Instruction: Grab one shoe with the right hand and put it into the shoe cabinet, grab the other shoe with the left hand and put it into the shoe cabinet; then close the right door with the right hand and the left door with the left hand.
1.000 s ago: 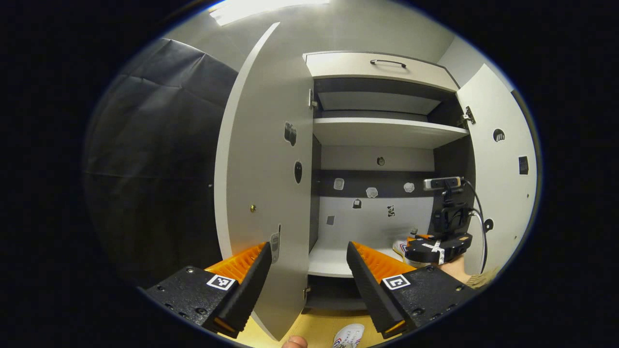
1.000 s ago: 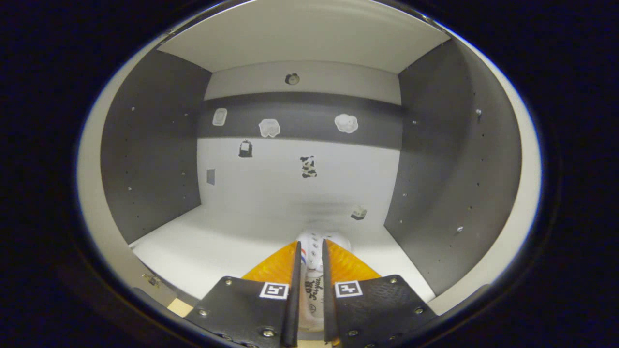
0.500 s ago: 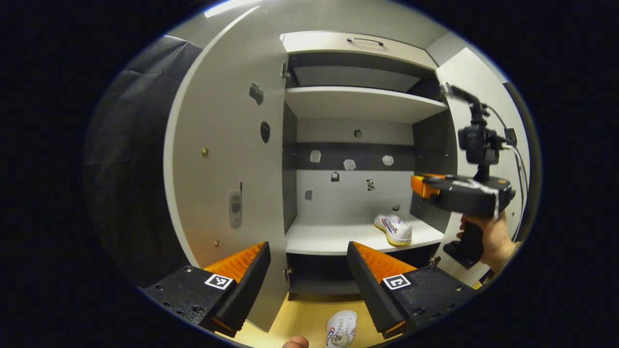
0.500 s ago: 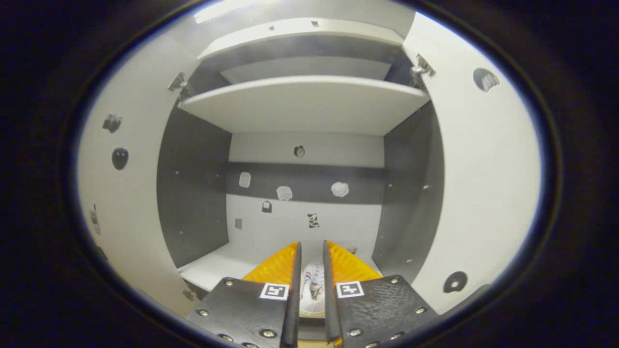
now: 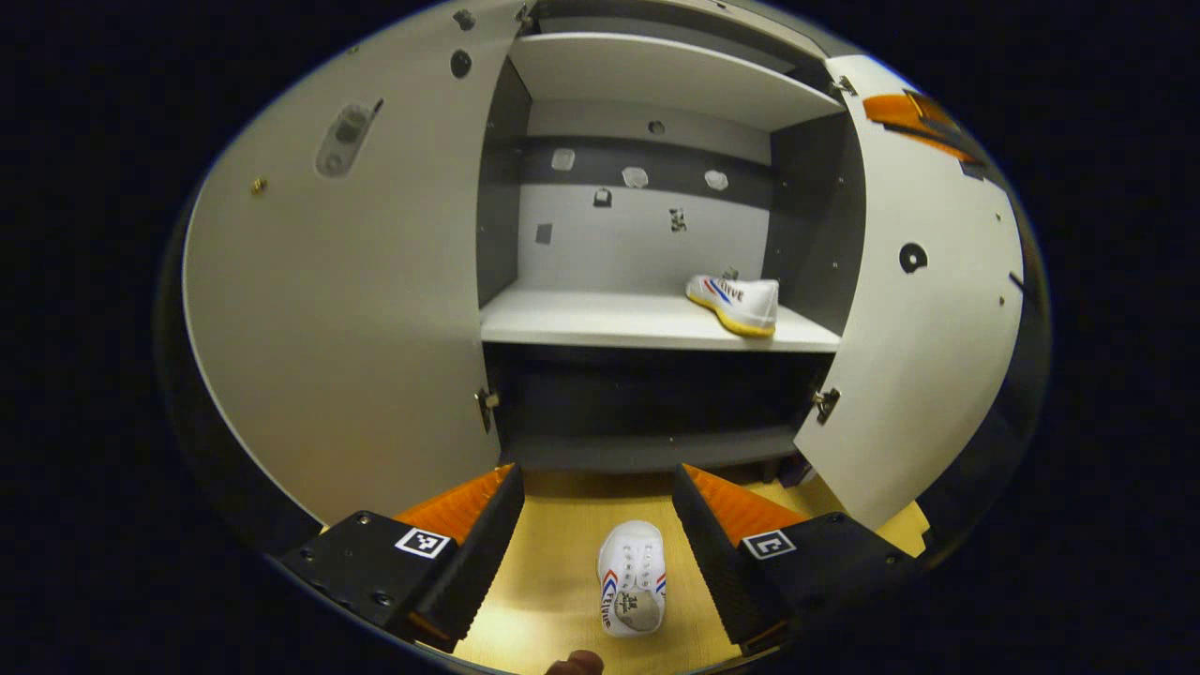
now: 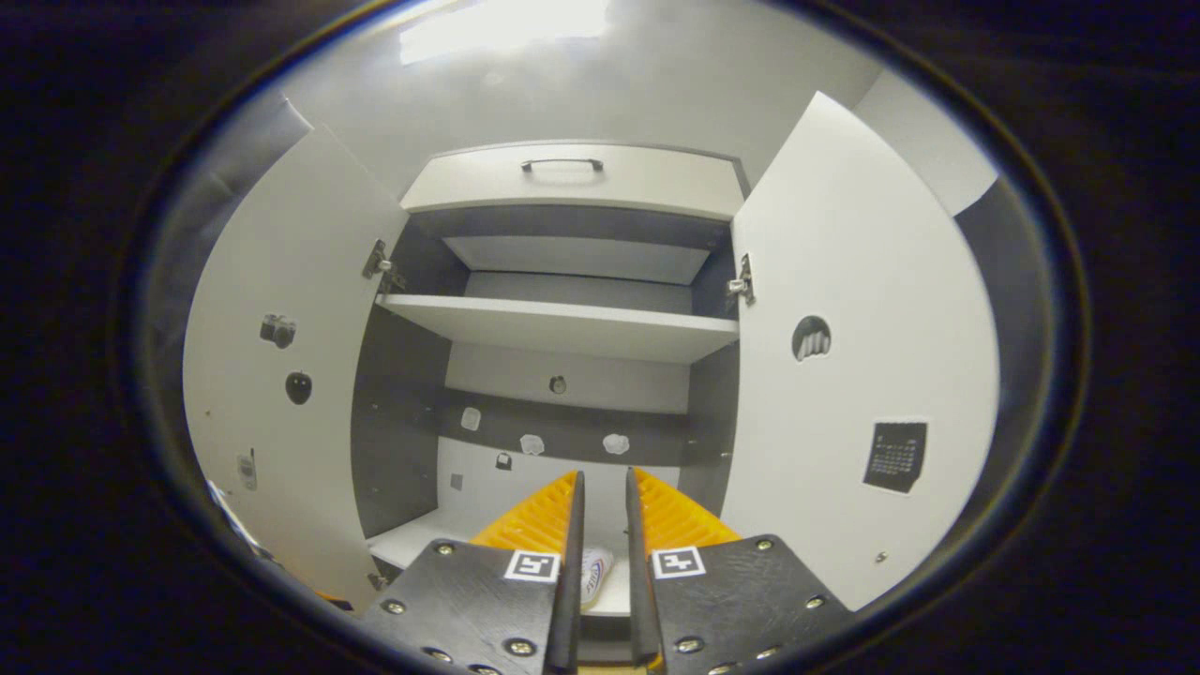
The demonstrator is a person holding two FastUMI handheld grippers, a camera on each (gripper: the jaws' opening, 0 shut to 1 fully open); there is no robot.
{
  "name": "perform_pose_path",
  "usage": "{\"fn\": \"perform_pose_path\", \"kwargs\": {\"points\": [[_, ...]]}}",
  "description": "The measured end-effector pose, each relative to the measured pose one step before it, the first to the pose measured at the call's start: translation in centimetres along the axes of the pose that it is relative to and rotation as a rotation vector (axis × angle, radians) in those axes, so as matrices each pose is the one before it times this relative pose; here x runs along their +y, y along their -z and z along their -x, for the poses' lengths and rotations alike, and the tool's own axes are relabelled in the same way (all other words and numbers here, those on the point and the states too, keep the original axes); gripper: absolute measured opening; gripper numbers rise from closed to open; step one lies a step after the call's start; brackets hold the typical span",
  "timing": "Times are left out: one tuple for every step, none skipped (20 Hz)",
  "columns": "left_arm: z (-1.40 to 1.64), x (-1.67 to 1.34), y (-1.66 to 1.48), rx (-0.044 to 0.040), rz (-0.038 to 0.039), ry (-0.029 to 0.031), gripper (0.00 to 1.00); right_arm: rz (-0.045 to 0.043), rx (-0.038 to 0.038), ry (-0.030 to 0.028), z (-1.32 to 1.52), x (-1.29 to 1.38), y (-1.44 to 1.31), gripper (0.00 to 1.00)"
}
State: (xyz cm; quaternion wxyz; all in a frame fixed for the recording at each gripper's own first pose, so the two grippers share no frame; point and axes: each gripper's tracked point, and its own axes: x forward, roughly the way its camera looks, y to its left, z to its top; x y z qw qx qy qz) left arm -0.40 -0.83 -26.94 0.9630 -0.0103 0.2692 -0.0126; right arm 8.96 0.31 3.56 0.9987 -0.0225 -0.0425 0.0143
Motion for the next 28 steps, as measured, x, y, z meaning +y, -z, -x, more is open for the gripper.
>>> {"fn": "perform_pose_path", "kwargs": {"points": [[-0.685,-0.141,1.596,0.03364,-0.00788,0.01559,0.97,0.00200,-0.00212,0.00047,0.585,-0.063,-0.346,0.21],[-0.835,-0.173,1.475,0.03545,-0.00745,0.01417,0.97,-0.00215,0.00286,0.00191,0.624,-0.252,-0.216,0.21],[-0.628,-0.052,1.603,0.04024,-0.00521,0.01302,0.98,-0.00801,0.00390,0.00166,0.576,-0.131,-0.235,0.21],[-0.574,-0.308,1.887,0.05744,-0.00090,0.02185,0.97,-0.00911,0.00330,0.00281,0.579,-0.233,-0.252,0.21],[-0.805,-0.442,1.791,0.05807,0.00347,0.02075,0.98,-0.00521,0.00162,0.00582,0.455,-0.300,-0.282,0.21],[-0.883,-0.262,1.661,0.04949,0.00338,0.01432,1.00,0.00034,-0.00020,0.00842,0.423,-0.389,-0.197,0.21],[-0.939,-0.105,1.482,0.03913,0.00275,0.00950,0.97,0.00405,-0.00046,0.01005,0.390,-0.410,-0.239,0.21],[-0.898,-0.019,1.238,0.03387,-0.00282,0.00508,0.97,0.00782,-0.00190,0.01055,0.451,-0.493,-0.237,0.21],[-0.879,0.214,1.282,0.03290,-0.00556,-0.00245,0.97,0.01102,-0.00218,0.01306,0.378,-0.571,-0.147,0.21],[-0.780,0.125,1.023,0.03340,-0.00833,-0.00171,0.97,0.01195,-0.00227,0.01438,0.287,-0.586,-0.142,0.21],[-0.681,0.084,0.996,0.03482,-0.00449,0.00259,0.97,0.01303,-0.00055,0.01576,0.302,-0.602,-0.034,0.22],[-0.617,-0.111,0.734,0.02490,0.00255,0.00656,0.97,0.01112,0.00054,0.01749,0.234,-0.645,0.018,0.21],[-0.756,-0.003,0.771,0.02013,0.00540,0.00479,0.97,0.00949,0.00443,0.01528,0.258,-0.629,0.040,0.22],[-0.642,0.062,0.669,0.02189,0.00605,0.00348,0.97,0.00749,0.00440,0.01480,0.285,-0.606,0.097,0.22],[-0.528,0.044,0.587,0.01992,0.00577,0.00162,0.97,0.00617,0.00326,0.01264,0.219,-0.532,-0.004,0.21],[-0.628,0.110,0.682,0.01978,0.00441,-0.00186,0.96,0.00407,-0.00085,0.01146,0.232,-0.454,-0.103,0.21],[-0.686,0.129,0.543,0.01506,0.00668,-0.00357,0.96,0.00323,-0.00089,0.00995,0.224,-0.420,-0.145,0.21],[-0.600,0.150,0.355,0.01141,0.00866,-0.00213,0.96,0.00319,0.00011,0.00948,0.117,-0.397,0.003,0.21],[-0.479,0.086,0.472,0.01539,0.01121,-0.00065,0.96,0.00397,0.00249,0.00871,0.220,-0.302,0.034,0.21],[-0.375,0.082,0.425,0.01656,0.01322,0.00038,0.96,0.00344,0.00532,0.00817,0.149,-0.235,0.139,0.21],[-0.306,0.098,0.088,-0.00100,0.01100,0.00079,0.95,0.00454,0.00640,0.00595,0.121,-0.216,0.138,0.21],[-0.261,0.065,0.086,0.00194,0.00678,-0.00077,0.94,0.00481,0.00512,0.00611,0.085,-0.206,0.221,0.21],[-0.182,0.180,0.285,0.00710,0.00417,-0.00359,0.94,0.00444,0.00459,0.00522,0.082,-0.184,0.104,0.21],[-0.131,0.038,0.192,0.00656,0.00393,0.00001,0.94,0.00320,0.00330,0.00483,0.126,-0.132,0.133,0.21],[-0.235,0.069,0.274,0.00659,0.00434,-0.00104,0.95,0.00181,0.00097,0.00333,-0.008,-0.072,-0.031,0.21],[-0.167,0.130,0.214,0.00734,0.00580,-0.00280,0.94,0.00180,-0.00008,0.00252,0.050,-0.041,0.012,0.21],[-0.262,0.087,0.354,0.00858,0.00870,-0.00075,1.00,0.00310,0.00059,0.00244,-0.020,-0.005,-0.042,0.21],[-0.058,-0.054,0.147,0.00389,0.01473,0.00916,0.94,0.00211,0.00090,0.00144,0.091,-0.001,0.033,0.21]]}}
